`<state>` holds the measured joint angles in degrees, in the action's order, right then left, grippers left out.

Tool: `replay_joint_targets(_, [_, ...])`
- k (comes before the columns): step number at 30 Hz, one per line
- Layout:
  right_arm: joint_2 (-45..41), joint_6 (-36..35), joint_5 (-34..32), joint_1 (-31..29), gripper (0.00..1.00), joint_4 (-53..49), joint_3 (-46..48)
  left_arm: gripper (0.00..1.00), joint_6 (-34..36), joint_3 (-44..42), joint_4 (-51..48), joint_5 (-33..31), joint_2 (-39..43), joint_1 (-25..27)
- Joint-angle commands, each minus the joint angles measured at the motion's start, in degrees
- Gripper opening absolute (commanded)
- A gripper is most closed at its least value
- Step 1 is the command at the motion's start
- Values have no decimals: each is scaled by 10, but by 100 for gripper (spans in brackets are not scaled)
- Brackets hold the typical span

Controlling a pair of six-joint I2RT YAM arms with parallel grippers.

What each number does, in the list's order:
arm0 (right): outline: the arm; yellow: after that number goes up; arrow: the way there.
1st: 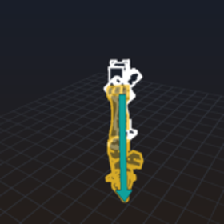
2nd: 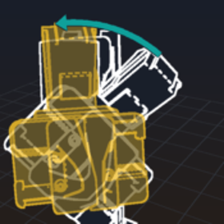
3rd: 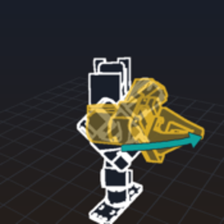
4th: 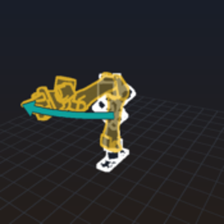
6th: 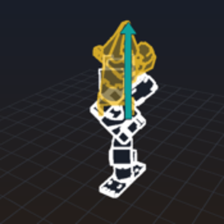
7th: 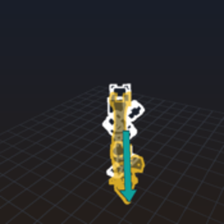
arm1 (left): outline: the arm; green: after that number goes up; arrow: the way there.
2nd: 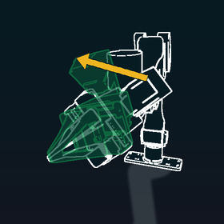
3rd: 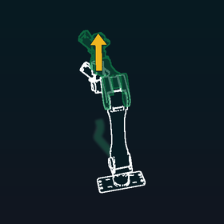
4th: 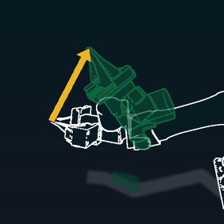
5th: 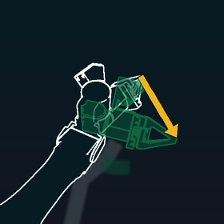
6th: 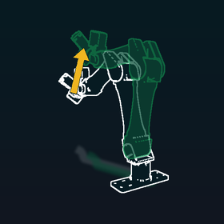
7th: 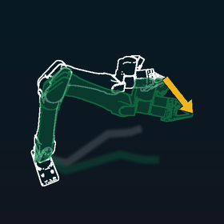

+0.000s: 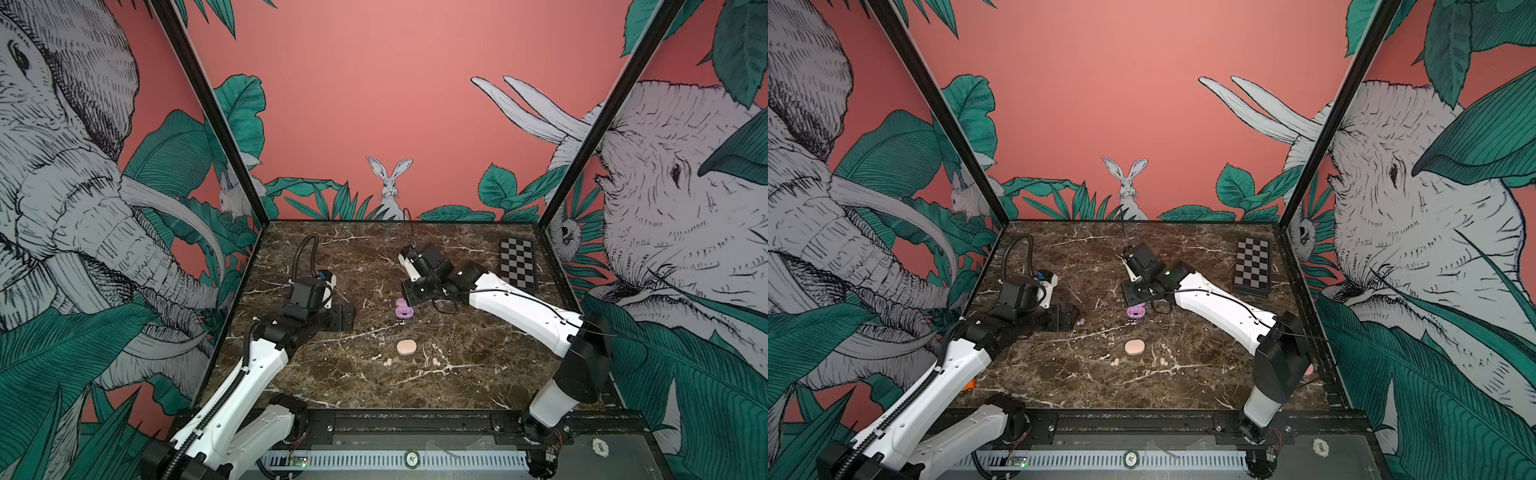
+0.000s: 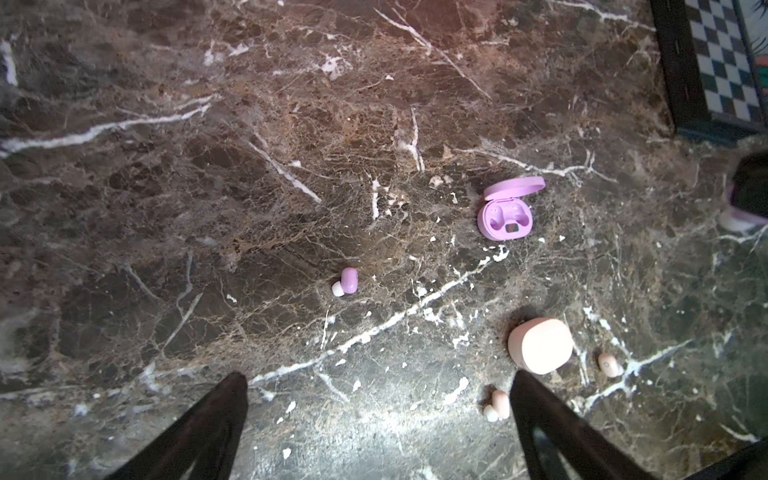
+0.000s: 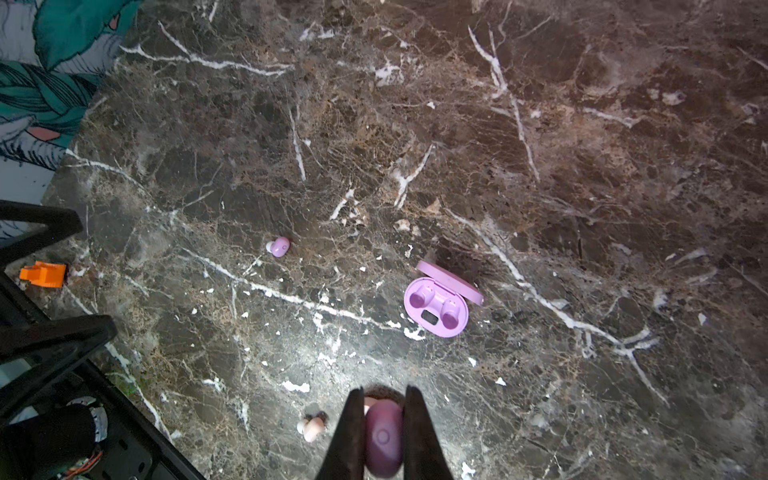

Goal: Insert the wireless bluetooth earbuds into the charging case
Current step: 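Lift the held earbud and carry it toward the open case, then lower the held lilac earbud into a slot of the open case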

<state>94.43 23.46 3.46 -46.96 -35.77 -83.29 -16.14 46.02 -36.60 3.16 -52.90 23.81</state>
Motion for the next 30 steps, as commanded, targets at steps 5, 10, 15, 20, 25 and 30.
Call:
replay_joint_targets(5, [-23,-56,40,30,0,103,67,99,62,-16,23,-56,20,10])
replay_joint_targets(10, [-2,-80,78,44,0,132,77,99,76,-80,93,-16,34,15])
replay_joint_targets(15, [21,-113,91,47,0,157,98,99,96,-109,119,1,51,26])
replay_joint_targets(20, [10,-142,85,46,0,234,157,99,103,-111,118,0,43,32])
replay_joint_targets(25, [-4,-176,86,48,0,313,211,99,107,-114,120,0,34,34])
replay_joint_targets(30, [4,-201,111,50,0,357,237,99,112,-113,121,-5,32,37])
